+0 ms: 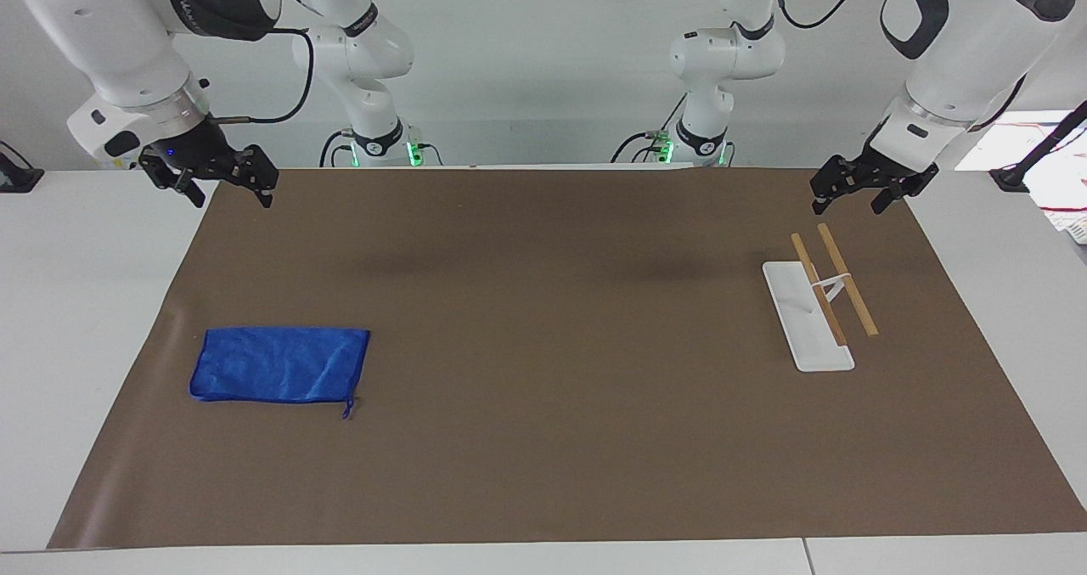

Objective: Right arm passes towel to left arm to hang

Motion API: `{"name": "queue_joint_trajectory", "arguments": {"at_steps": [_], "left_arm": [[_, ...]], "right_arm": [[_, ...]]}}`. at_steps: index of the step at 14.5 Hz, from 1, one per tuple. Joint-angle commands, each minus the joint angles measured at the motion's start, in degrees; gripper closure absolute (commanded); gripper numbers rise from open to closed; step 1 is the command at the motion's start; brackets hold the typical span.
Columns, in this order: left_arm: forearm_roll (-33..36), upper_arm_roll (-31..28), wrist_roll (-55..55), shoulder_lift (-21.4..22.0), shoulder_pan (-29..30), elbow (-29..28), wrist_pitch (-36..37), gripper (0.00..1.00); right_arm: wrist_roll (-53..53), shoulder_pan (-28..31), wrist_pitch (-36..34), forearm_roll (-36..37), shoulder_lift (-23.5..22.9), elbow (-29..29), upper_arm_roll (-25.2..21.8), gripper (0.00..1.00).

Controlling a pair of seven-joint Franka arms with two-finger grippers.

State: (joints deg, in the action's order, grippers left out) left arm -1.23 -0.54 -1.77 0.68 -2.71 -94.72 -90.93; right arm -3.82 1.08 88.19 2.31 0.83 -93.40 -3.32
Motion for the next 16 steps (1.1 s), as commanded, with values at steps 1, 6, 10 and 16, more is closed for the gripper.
{"name": "queue_joint_trajectory", "arguments": {"at_steps": [1,6,10,16], "left_arm": [[-0.7,-0.2,-0.7,1.4,0.2,-1.3,0.2,0.0],[-0.7,-0.2,-0.7,1.4,0.2,-1.3,0.2,0.0],[-0.7,-0.2,-0.7,1.4,0.2,-1.3,0.2,0.0],[-0.7,-0.2,-0.7,1.4,0.2,-1.3,0.2,0.0]], "right_arm": [[0.9,0.5,0.2,0.0,0.7,-0.7,0.4,0.0],[0.7,0.3,1.4,0.0,1.7,-3.1,0.4,0.0],[1.1,-0.5,15.2,0.1,-1.1,-7.7,0.4,0.0],[0.9,-0.6,37.5,1.0,-11.4,-17.1,0.4,0.0]]}}
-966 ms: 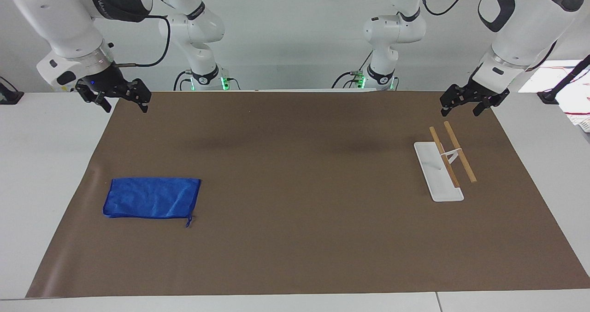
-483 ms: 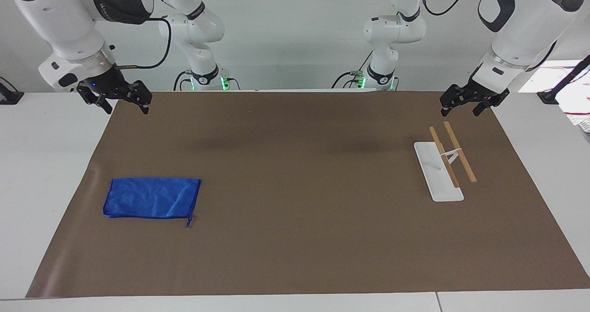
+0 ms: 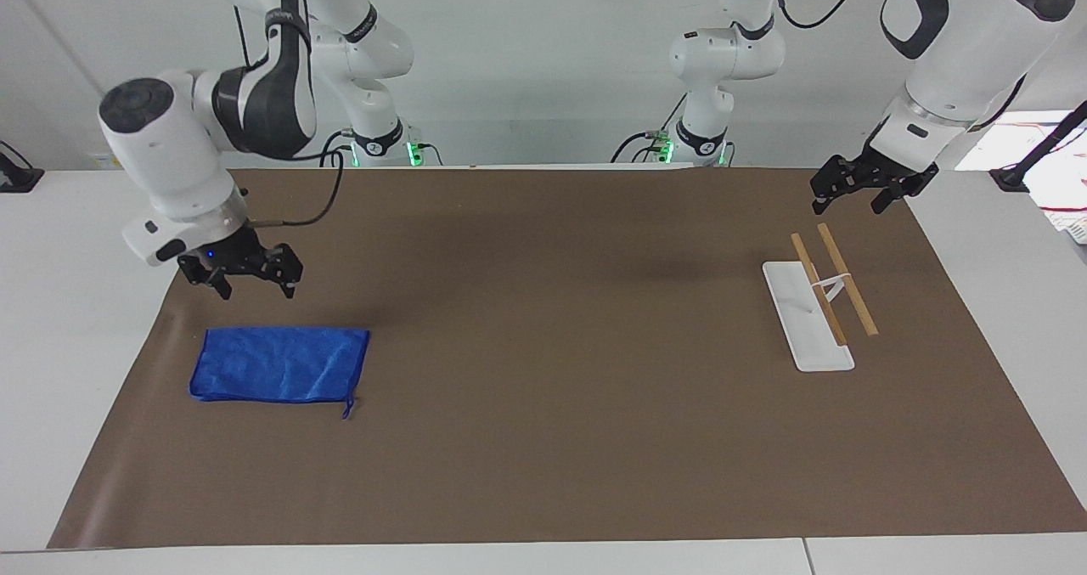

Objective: Right arm passes towel to left arm to hang

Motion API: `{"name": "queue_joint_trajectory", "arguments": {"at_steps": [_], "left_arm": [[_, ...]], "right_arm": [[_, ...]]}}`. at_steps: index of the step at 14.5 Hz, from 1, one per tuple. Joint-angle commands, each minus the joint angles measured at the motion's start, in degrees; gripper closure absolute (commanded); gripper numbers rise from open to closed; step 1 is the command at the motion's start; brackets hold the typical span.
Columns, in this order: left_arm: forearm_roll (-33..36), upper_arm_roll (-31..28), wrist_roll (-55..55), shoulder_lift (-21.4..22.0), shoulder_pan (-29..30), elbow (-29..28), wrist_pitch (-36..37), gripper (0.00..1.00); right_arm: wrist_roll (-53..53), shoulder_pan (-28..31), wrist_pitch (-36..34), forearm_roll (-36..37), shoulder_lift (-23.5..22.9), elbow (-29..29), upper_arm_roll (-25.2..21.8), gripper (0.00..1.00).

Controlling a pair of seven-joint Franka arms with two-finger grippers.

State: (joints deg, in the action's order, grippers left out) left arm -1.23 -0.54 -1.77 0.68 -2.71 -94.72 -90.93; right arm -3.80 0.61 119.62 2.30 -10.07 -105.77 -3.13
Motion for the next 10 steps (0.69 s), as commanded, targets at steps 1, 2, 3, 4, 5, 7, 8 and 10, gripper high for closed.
{"name": "queue_joint_trajectory", "arguments": {"at_steps": [1,2,3,4,5,7,8,10], "left_arm": [[-0.7,-0.2,-0.7,1.4,0.2,-1.3,0.2,0.0],[-0.7,-0.2,-0.7,1.4,0.2,-1.3,0.2,0.0],[-0.7,-0.2,-0.7,1.4,0.2,-1.3,0.2,0.0],[-0.7,-0.2,-0.7,1.4,0.2,-1.3,0.2,0.0],[-0.7,-0.2,-0.7,1.4,0.2,-1.3,0.2,0.0],[-0.7,-0.2,-0.7,1.4,0.2,-1.3,0.2,0.0],[-0.7,-0.2,-0.7,1.4,0.2,-1.3,0.2,0.0],[-0.7,-0.2,-0.7,1.4,0.2,-1.3,0.2,0.0]], "right_arm": [[0.6,0.1,7.9,1.2,-2.0,-5.2,0.2,0.0],[0.2,0.4,8.1,1.6,-3.8,-5.0,0.2,0.0],[-1.0,0.4,8.8,2.2,-5.5,-4.6,0.2,0.0],[-1.5,0.5,9.9,3.4,-6.8,-4.5,0.2,0.0],[-1.9,1.1,12.0,3.8,-8.0,-4.5,0.2,0.0],[-2.0,1.7,13.3,3.8,-9.4,-4.5,0.2,0.0],[-2.0,1.9,14.7,3.8,-10.0,-4.7,0.2,0.01],[-2.2,2.1,16.1,3.7,-11.2,-5.1,0.2,0.04]]}}
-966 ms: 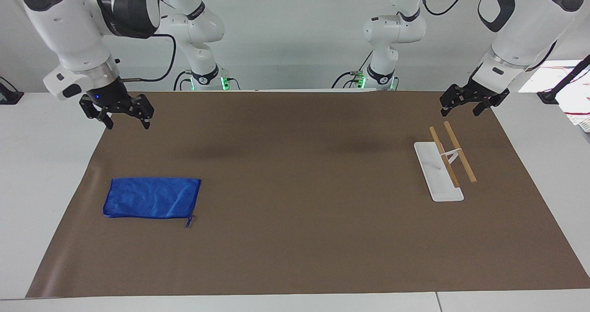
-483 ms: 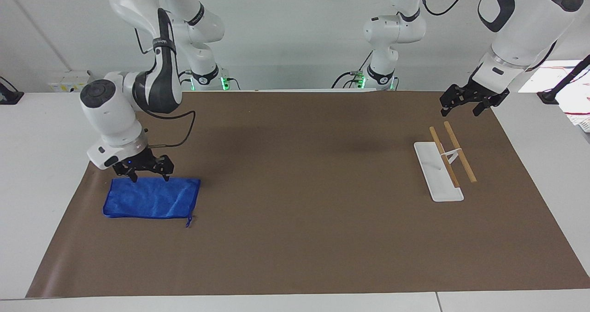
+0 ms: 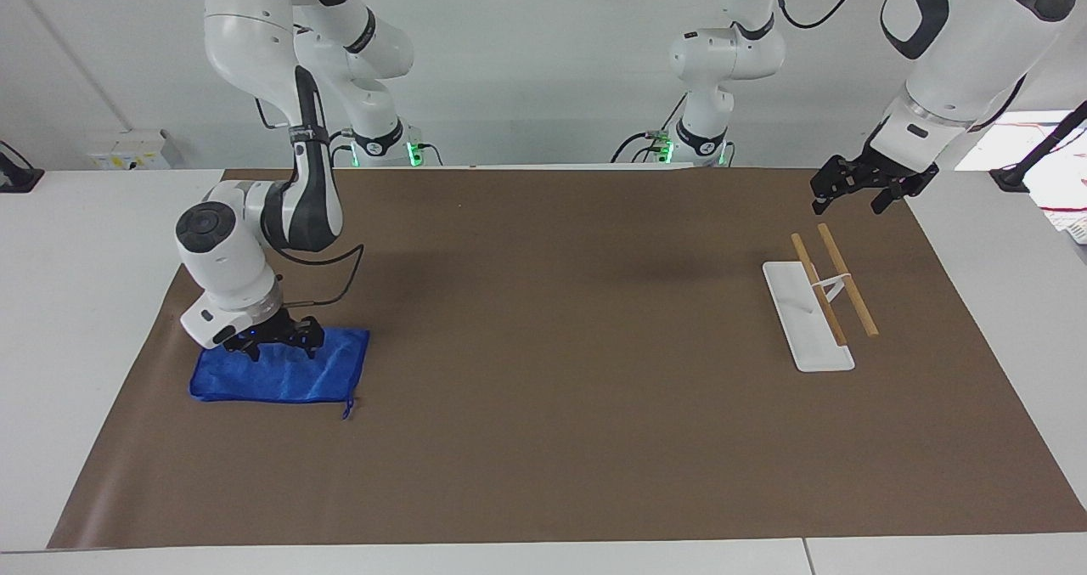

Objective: Right arm passes towel to left arm to hang

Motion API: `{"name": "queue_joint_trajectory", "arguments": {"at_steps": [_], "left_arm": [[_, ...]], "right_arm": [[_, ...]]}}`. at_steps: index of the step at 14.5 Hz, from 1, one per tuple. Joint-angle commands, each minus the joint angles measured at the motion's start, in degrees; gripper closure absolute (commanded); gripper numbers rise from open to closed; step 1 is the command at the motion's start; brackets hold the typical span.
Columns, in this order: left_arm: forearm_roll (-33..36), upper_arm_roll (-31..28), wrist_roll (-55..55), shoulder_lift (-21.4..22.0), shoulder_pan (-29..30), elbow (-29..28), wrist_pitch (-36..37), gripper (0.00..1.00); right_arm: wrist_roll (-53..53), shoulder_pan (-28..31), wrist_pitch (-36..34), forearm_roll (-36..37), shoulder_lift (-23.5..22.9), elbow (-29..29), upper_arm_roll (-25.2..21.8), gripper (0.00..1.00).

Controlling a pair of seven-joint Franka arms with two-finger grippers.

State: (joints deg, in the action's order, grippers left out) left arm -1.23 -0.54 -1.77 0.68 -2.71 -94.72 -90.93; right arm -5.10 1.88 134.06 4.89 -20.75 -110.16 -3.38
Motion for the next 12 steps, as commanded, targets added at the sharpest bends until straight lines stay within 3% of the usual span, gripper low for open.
{"name": "queue_joint_trajectory", "arguments": {"at_steps": [1,9,10,11,12], "left_arm": [[-0.7,-0.2,-0.7,1.4,0.2,-1.3,0.2,0.0],[-0.7,-0.2,-0.7,1.4,0.2,-1.3,0.2,0.0],[-0.7,-0.2,-0.7,1.4,0.2,-1.3,0.2,0.0],[-0.7,-0.2,-0.7,1.4,0.2,-1.3,0.2,0.0],[-0.7,-0.2,-0.7,1.4,0.2,-1.3,0.2,0.0]], "right_arm": [[-1.1,1.1,1.6,1.1,-0.4,-0.9,0.5,0.05],[-3.2,2.4,3.9,0.3,-0.4,-4.1,0.7,0.14],[-3.2,2.5,3.9,0.3,-0.3,-4.3,0.7,0.2],[-3.3,2.6,3.9,0.3,-0.3,-4.4,0.7,0.34],[-3.3,2.5,3.8,0.3,-0.3,-4.2,0.7,0.56]]}}
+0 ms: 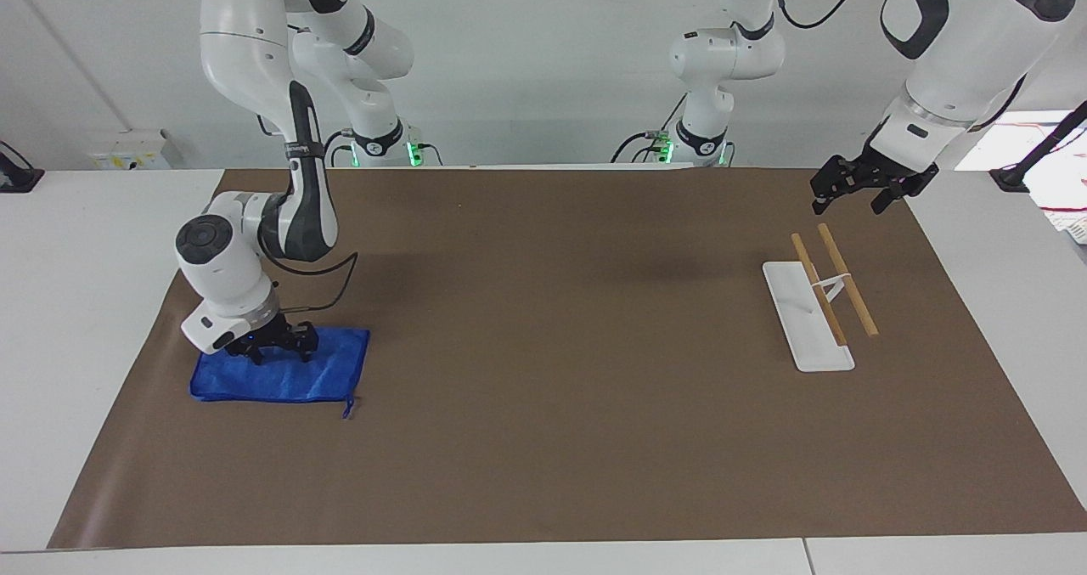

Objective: Right arm passes towel to left arm to hang

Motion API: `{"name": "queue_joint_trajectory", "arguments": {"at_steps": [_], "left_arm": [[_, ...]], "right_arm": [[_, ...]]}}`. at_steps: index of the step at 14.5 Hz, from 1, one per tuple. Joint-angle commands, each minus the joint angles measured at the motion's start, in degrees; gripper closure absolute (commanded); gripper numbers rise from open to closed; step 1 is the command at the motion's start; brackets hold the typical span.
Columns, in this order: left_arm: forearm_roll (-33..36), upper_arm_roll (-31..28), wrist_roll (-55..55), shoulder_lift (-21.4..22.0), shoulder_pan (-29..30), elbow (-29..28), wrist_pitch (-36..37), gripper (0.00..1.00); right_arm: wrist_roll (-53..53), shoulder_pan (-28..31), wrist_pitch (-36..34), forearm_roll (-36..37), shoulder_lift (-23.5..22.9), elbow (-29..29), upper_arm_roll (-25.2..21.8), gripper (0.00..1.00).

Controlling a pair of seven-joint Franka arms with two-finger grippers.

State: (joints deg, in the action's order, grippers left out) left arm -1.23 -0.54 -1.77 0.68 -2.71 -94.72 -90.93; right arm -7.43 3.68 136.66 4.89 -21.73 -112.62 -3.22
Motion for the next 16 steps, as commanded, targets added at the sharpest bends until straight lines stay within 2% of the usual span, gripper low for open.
{"name": "queue_joint_trajectory", "arguments": {"at_steps": [1,2,3,5,10,14,16], "left_arm": [[-0.7,-0.2,-0.7,1.4,0.2,-1.3,0.2,0.0],[-0.7,-0.2,-0.7,1.4,0.2,-1.3,0.2,0.0],[-0.7,-0.2,-0.7,1.4,0.2,-1.3,0.2,0.0],[-0.7,-0.2,-0.7,1.4,0.2,-1.3,0.2,0.0],[-0.7,-0.2,-0.7,1.4,0.2,-1.3,0.2,0.0],[-0.7,-0.2,-0.7,1.4,0.2,-1.3,0.2,0.0],[-0.7,-0.2,-0.4,1.4,0.2,-1.3,0.0,0.0]], "right_arm": [[-1.0,0.7,0.8,0.4,0.5,-1.5,0.5,0.78],[-0.9,0.5,0.0,0.3,0.5,-1.0,0.7,0.96],[-0.7,0.5,-1.9,0.0,0.5,-0.1,0.8,1.0],[-0.4,-0.2,-7.3,-2.2,0.5,3.7,1.0,1.0],[4.4,-3.4,-23.5,-3.7,-0.9,17.3,2.3,1.0],[17.5,-10.0,-34.2,-7.1,-1.4,26.6,2.3,1.0],[24.7,-11.9,-35.9,-11.5,-1.1,28.2,2.3,1.0]]}}
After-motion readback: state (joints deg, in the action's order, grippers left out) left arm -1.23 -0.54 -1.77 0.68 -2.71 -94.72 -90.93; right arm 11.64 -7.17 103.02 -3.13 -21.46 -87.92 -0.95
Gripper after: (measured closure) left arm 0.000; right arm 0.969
